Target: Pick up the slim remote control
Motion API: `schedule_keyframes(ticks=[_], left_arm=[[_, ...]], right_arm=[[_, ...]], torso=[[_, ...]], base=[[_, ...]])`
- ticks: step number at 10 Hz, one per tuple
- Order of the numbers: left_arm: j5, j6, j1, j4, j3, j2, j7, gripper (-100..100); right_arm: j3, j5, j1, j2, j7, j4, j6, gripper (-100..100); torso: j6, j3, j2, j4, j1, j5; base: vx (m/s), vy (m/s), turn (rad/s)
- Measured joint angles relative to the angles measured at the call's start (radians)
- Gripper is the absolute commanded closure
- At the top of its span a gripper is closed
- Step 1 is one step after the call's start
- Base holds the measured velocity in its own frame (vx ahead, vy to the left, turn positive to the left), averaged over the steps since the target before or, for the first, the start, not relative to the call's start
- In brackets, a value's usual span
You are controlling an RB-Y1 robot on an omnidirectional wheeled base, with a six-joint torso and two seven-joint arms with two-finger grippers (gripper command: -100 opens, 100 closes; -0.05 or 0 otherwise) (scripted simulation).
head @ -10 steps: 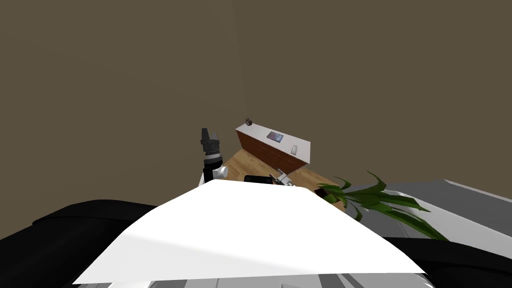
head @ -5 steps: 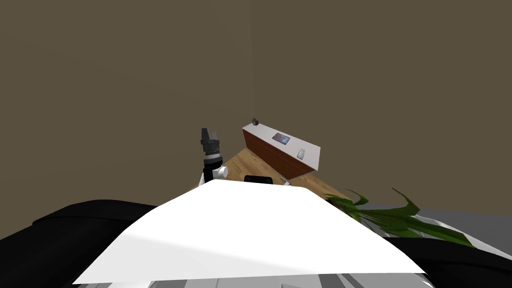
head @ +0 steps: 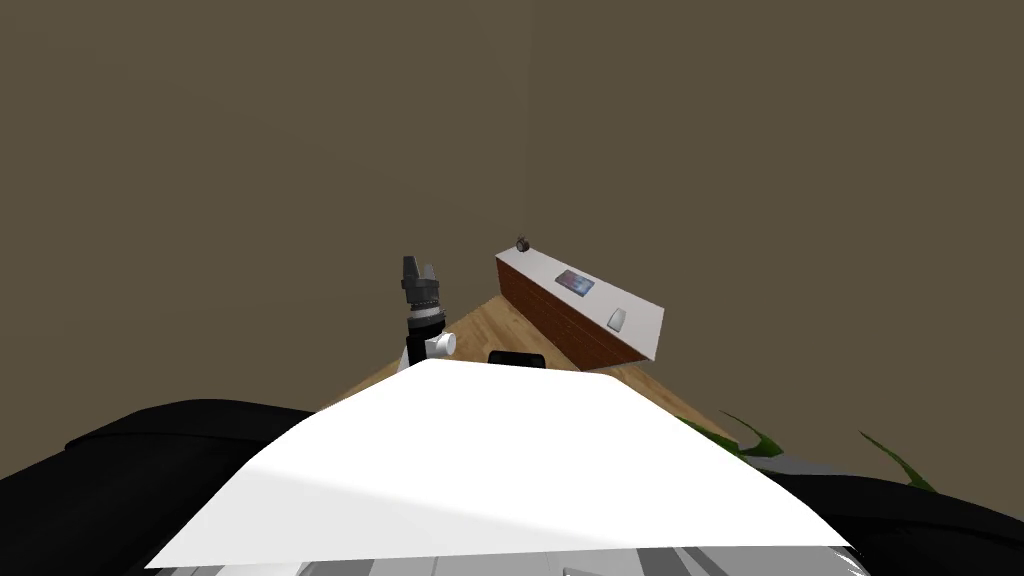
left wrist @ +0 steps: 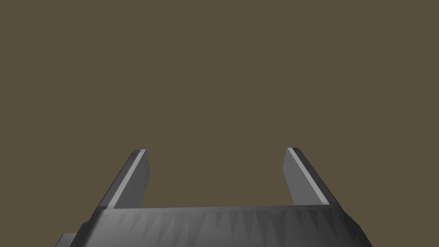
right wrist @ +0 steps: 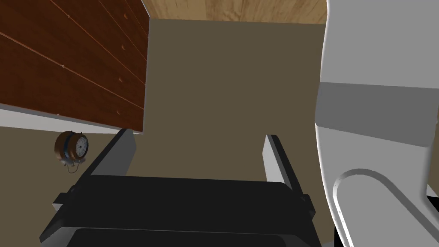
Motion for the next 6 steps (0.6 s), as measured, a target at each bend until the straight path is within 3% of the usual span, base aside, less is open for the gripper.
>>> schedule_keyframes(ticks=[1, 4, 5, 6], left_arm=[[0.0, 0.0, 0.0, 0.0, 0.0, 0.0, 0.0, 0], [0.0, 0.0, 0.0, 0.0, 0.0, 0.0, 0.0, 0], [0.0, 0.0, 0.0, 0.0, 0.0, 0.0, 0.0, 0], [0.0, 0.0, 0.0, 0.0, 0.0, 0.0, 0.0, 0]], right_arm=[[-0.007, 0.01, 0.028, -0.038, 0.026, 0.007, 0.0, -100], [0.018, 0.041, 0.032, -0.113, 0.083, 0.044, 0.027, -100], [0.022, 0.056, 0.041, -0.142, 0.11, 0.074, 0.026, -100], [0.046, 0.078, 0.038, -0.179, 0.133, 0.09, 0.048, -100]], torso=[[-0.001, 0.0, -0.001, 0.0, 0.0, 0.0], [0.0, -0.001, -0.002, 0.0, -0.001, 0.0], [-0.001, -0.001, -0.002, 0.0, -0.001, 0.0], [-0.001, -0.003, -0.006, -0.001, -0.003, -0.001]], base=[[0.048, -0.028, 0.179], [0.066, -0.03, 0.267], [0.129, -0.067, 0.483], [0.108, -0.077, 0.212]])
